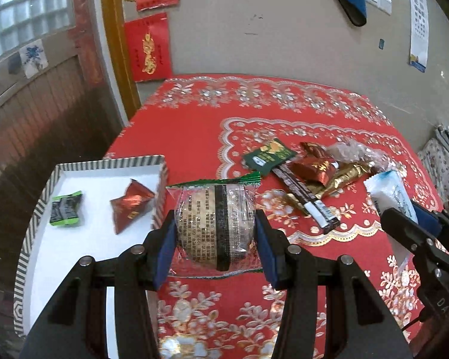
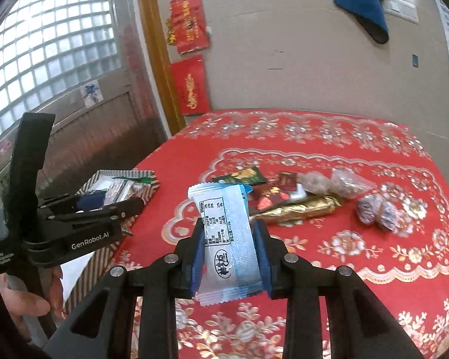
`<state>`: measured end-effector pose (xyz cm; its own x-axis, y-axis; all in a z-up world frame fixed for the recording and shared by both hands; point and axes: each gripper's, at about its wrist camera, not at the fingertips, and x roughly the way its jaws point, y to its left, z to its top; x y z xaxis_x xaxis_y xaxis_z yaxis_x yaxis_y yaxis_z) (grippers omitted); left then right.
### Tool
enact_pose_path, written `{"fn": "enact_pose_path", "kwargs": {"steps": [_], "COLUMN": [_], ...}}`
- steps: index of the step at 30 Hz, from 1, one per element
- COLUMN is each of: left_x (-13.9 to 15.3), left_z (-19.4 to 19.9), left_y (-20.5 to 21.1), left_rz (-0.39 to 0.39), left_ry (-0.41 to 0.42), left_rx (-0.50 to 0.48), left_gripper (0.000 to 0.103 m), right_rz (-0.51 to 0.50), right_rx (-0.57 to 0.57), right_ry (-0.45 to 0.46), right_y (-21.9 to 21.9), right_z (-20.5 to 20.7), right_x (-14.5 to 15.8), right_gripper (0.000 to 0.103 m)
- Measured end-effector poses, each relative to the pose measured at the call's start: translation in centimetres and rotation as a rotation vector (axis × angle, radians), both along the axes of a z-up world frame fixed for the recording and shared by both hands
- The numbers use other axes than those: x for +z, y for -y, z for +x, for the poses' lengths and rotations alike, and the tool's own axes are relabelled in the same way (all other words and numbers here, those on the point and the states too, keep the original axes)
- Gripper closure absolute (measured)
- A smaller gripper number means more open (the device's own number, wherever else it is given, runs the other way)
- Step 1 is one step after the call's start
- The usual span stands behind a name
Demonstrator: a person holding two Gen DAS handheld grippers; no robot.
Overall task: Organize snacks
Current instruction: 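Carry cookie and blue-white bar into the white tray and open both tools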
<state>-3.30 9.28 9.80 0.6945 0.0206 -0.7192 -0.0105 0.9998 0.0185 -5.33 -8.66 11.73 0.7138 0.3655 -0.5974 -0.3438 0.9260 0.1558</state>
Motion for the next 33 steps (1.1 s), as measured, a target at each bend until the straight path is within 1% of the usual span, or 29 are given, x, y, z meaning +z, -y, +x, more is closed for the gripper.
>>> {"fn": "enact_pose_path", "kwargs": {"steps": [8,16,25,33], "left_x": [0.4,0.2,-0.6,-1.7], "left_z": [-0.7,-1.3,-1.8,-2.2], "left_y": [-3.4,-7.2,-11.0,-14.5], "left_rz": [-0.007,-0.011,-0.022,-0.018], "left_ry": [0.014,0.011,-0.001,-0.030], "left_rx": [0.054,0.116,0.178,0.238], "left_gripper": [0.055,0.055,0.055,0.055], "right_rz": [-0.012,-0.032,-0.049,-0.068], "right_rx": [0.071,0.139,0.203,0.275], "right_ry": [0.007,0.000,-0.017,-0.037], "right_y": [-4.3,-8.7,-13.3,-18.0], "right_z": [0.3,0.5,0.6,0.8], "right_x": [0.6,0.5,0.3,-0.1], "right_gripper": [0.072,0.072,0.072,0.072]}}
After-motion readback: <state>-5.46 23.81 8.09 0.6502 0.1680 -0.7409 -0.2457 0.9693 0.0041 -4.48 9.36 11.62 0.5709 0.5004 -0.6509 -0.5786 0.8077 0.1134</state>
